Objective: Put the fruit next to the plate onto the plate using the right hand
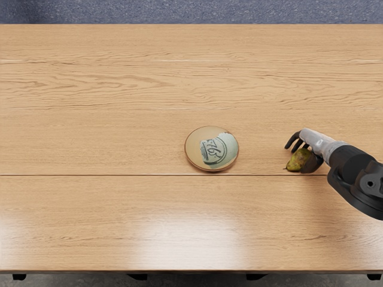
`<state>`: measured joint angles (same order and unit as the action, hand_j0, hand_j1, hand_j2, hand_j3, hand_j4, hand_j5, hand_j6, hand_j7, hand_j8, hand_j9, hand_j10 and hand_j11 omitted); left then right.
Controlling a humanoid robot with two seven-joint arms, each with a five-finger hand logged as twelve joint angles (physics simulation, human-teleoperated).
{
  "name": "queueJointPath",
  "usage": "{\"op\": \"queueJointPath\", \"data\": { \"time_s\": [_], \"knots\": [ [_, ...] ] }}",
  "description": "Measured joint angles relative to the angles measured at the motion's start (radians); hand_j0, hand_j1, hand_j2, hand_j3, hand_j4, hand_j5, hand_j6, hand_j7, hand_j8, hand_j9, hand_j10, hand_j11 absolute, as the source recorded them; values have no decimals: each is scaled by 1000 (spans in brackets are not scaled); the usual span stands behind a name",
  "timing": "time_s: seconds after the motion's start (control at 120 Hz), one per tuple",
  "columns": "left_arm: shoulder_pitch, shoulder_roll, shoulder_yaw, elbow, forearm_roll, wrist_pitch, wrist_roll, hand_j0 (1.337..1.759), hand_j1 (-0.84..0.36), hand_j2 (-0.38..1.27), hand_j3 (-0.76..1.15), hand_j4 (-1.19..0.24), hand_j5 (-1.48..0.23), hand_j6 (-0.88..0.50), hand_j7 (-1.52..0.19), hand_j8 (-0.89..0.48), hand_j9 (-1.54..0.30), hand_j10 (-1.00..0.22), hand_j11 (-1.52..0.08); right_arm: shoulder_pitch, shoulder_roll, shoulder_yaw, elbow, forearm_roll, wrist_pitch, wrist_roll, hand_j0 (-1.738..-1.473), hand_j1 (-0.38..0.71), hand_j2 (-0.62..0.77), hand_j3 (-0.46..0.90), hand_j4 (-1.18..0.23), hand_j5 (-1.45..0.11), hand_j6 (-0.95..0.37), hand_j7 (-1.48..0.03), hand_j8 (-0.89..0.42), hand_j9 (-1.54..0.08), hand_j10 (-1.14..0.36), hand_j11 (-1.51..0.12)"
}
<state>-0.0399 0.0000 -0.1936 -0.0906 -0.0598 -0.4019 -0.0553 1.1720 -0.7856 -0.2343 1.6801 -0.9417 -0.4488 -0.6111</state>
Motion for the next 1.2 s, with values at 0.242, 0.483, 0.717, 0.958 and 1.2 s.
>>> {"op": "queueJointPath", "data": {
  "time_s": [0.242,0.483,0.717,0.958,1.2],
  "knots": [
    [0,0,0,0,0,0,0,1658,333,3,0,-13,-17,-13,-17,-13,-17,-13,-17,-8,1,0,-1,-13,5,-1,-1647,253,-43,-1,-520,-704,-458,-685,-326,-726,-496,-727],
    [0,0,0,0,0,0,0,1658,333,3,0,-13,-17,-13,-17,-13,-17,-13,-17,-5,0,-1,-1,-8,6,-3,-1638,272,-1,-1,-563,-863,-418,-790,-278,-854,-448,-848],
    [-1,0,0,0,0,0,0,1658,334,3,0,-13,-17,-13,-17,-13,-17,-13,-17,-7,-1,-1,-4,-15,-1,-1,-1645,251,253,0,-688,-904,-503,-897,-391,-921,-554,-926],
    [-1,0,0,0,0,0,0,1658,334,3,0,-13,-17,-13,-17,-13,-17,-13,-17,-6,-1,0,-4,-21,1,-1,-1650,237,341,0,-738,-970,-563,-963,-447,-974,-579,-984],
    [-8,0,0,0,0,0,0,1658,334,3,0,-13,-17,-13,-17,-13,-17,-13,-17,-2,-5,11,-4,-22,4,-1,-1652,245,368,0,-760,-1012,-553,-997,-437,-1007,-556,-1021]
  ]
}}
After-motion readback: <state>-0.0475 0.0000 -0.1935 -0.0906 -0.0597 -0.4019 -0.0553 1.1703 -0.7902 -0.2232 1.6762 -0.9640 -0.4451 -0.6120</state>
